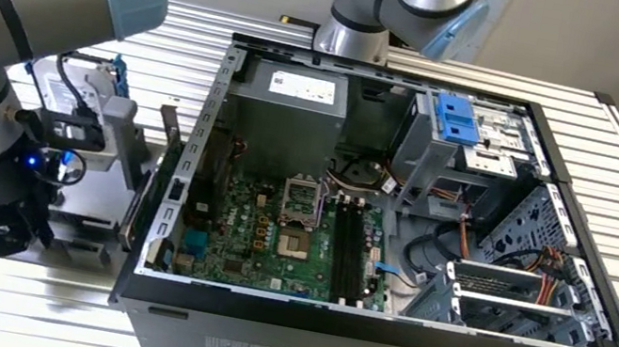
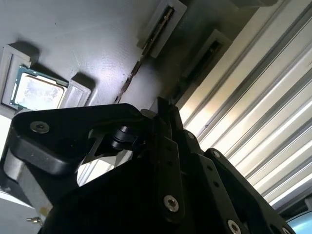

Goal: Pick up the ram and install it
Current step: 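Pick up the ram and move it above insertion slot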

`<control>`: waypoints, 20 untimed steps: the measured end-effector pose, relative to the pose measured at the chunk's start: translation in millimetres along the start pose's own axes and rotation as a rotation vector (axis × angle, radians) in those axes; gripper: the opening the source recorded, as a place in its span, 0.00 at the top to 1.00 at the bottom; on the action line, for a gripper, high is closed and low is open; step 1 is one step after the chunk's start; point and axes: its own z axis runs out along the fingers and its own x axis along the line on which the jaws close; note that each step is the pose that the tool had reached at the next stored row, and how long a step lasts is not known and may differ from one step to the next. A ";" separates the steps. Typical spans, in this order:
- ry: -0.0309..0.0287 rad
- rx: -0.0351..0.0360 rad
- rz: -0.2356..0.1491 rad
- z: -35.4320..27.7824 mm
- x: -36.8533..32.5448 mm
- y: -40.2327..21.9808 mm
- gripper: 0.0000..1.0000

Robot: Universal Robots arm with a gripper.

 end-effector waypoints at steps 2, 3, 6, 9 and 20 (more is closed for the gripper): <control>0.0004 -0.0002 0.000 -0.2 1.5 0.0 0.00; 0.0004 -0.0003 0.000 -0.3 1.5 0.0 0.00; 0.0004 -0.0003 0.000 -0.3 1.8 0.1 0.00; 0.0003 -0.0002 0.000 -0.3 2.0 0.1 1.00; 0.0003 -0.0003 0.000 -6.3 2.3 0.2 1.00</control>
